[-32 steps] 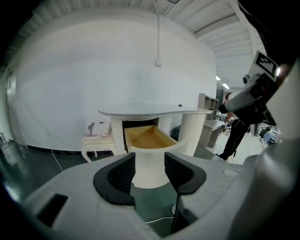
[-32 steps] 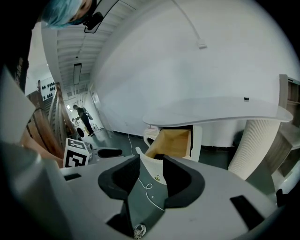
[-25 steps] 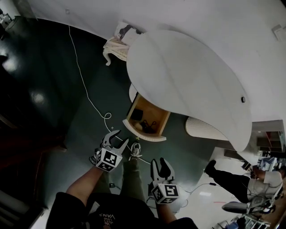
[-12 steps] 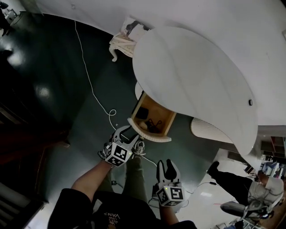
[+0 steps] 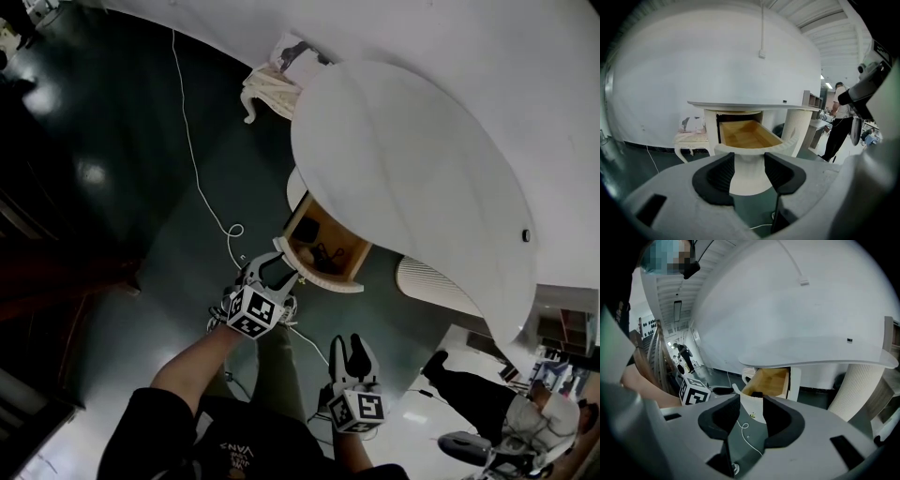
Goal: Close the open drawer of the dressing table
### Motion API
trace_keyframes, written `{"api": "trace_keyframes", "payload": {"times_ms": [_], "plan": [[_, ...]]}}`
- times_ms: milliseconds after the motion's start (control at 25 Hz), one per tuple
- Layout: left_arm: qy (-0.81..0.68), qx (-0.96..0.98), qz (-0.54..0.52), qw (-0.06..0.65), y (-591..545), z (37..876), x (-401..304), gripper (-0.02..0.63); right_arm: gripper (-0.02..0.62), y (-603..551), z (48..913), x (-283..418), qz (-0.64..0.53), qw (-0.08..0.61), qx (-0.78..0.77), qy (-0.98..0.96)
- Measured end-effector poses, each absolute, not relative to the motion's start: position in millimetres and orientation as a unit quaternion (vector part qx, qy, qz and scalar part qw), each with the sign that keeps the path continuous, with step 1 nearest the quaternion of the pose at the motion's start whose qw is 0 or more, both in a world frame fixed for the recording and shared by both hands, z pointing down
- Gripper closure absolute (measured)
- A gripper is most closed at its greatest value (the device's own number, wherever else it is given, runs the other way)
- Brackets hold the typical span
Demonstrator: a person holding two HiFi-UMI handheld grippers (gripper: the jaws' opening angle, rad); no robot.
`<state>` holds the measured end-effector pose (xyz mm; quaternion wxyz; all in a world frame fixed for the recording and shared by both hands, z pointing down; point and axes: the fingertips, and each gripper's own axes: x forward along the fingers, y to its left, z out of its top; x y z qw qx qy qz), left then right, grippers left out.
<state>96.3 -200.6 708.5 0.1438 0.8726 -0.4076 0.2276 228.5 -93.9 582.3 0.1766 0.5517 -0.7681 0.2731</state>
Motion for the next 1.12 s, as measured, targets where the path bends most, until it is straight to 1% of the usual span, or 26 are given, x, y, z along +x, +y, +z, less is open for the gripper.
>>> {"api": "trace_keyframes", "payload": {"times_ms": [320, 480, 1120], "plan": [[-0.416, 0.87, 0.221, 0.145, -228.2, 707.3, 101.9, 0.402, 0.436, -118.8, 576.2, 226.2, 0.259, 0.179, 0.532, -0.786], [-0.422, 0.869, 0.212, 0.148, -242.5, 707.2, 106.3, 0.402, 0.436, -132.4, 574.7, 230.6, 0.25, 0.192, 0.525, -0.791], [-0.438, 0.871, 0.168, 0.148, -305.8, 704.1, 120.3, 0.4, 0.436, -173.1, 580.9, 244.9, 0.249, 0.209, 0.516, -0.792]]}}
